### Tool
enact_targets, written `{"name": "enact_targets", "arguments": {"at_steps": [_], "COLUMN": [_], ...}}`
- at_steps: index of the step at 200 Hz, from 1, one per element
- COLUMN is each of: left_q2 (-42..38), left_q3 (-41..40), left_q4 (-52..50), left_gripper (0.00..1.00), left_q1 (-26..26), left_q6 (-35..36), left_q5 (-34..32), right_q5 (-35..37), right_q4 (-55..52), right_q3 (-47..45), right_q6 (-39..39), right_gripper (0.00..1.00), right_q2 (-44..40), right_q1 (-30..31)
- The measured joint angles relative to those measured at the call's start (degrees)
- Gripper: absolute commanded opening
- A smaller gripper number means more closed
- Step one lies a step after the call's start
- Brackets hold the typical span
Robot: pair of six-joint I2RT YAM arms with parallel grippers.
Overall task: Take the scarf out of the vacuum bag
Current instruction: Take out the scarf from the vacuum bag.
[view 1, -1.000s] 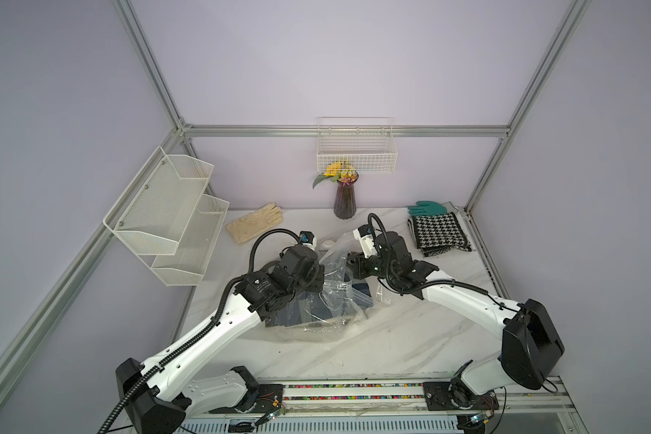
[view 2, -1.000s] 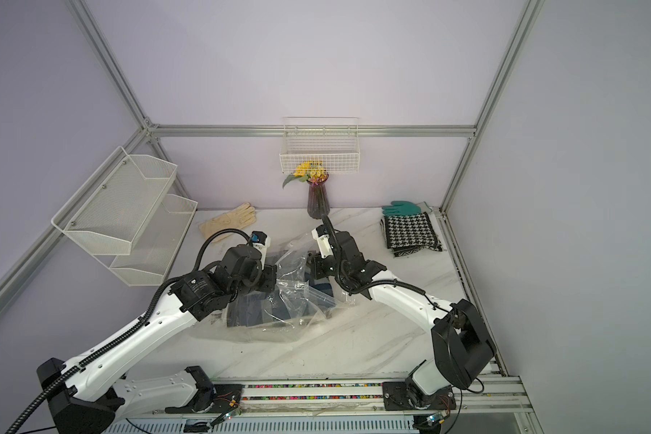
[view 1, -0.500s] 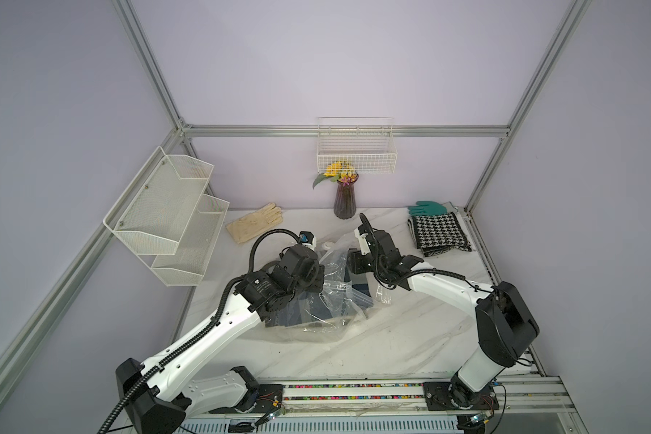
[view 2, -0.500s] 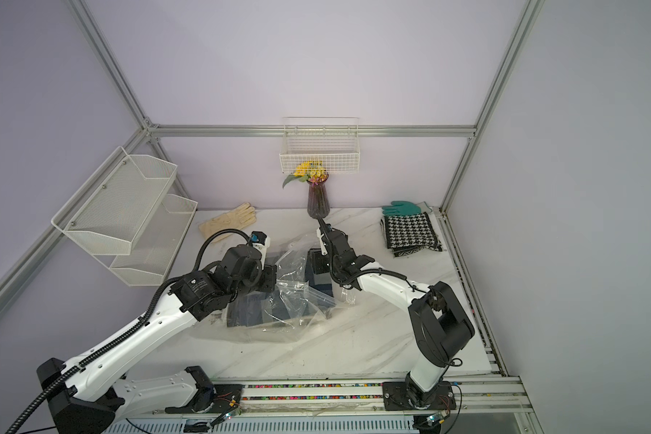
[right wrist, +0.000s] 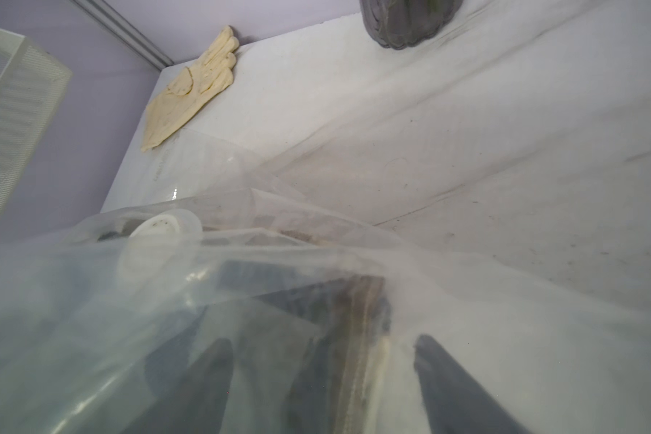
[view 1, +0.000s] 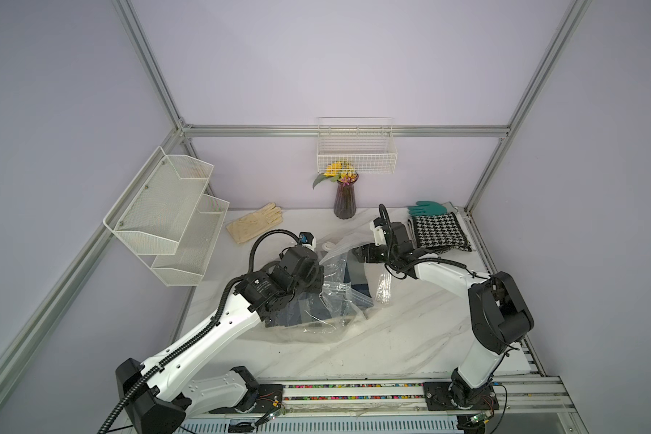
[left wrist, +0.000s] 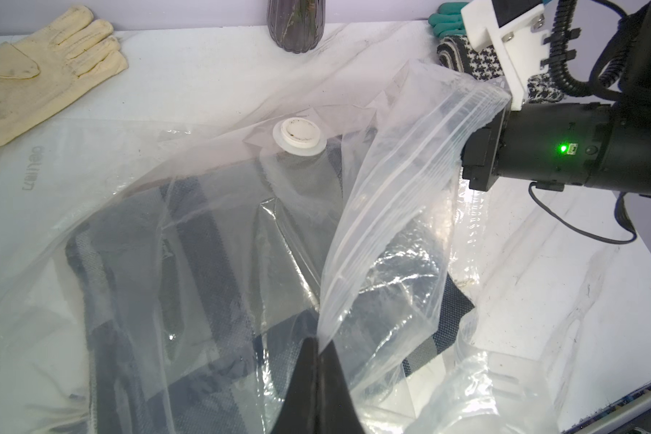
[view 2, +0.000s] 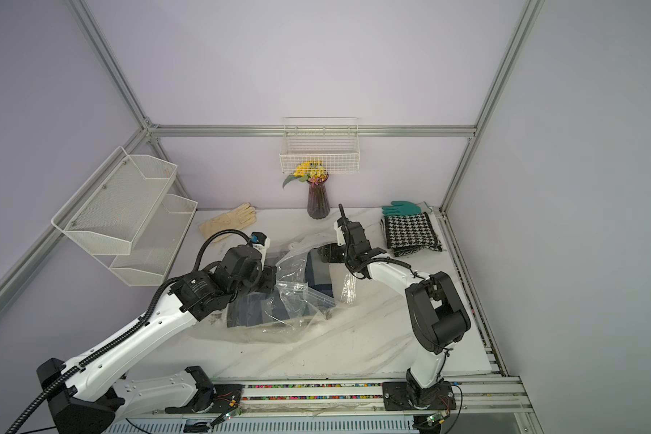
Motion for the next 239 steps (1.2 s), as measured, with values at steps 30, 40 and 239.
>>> {"name": "enact_targets", "arguments": {"at_steps": [30,40,239], "left_q2": [0.0,0.0,0.8], "left_q3": [0.0,0.0,1.6], "left_q4": [-0.1,-0.2,-0.7], "left_gripper": [0.0,0.0,0.0], "left_q1": [0.0,0.0,0.2], "left_q6": [0.0,0.0,-0.2], "left_q5": [0.0,0.0,0.1], "right_q5": [-5.7,-7.0,-10.5], "right_q4": [2.0,2.2,3.0], "right_q3": [0.3,0.4,-0.5], "right_q6": [0.0,0.0,-5.1], "right_gripper": [0.77,0.76,0.0], "right_q2": [2.9,3.8,-1.9], "right_q1": [-0.5,-0.5,1.6]}}
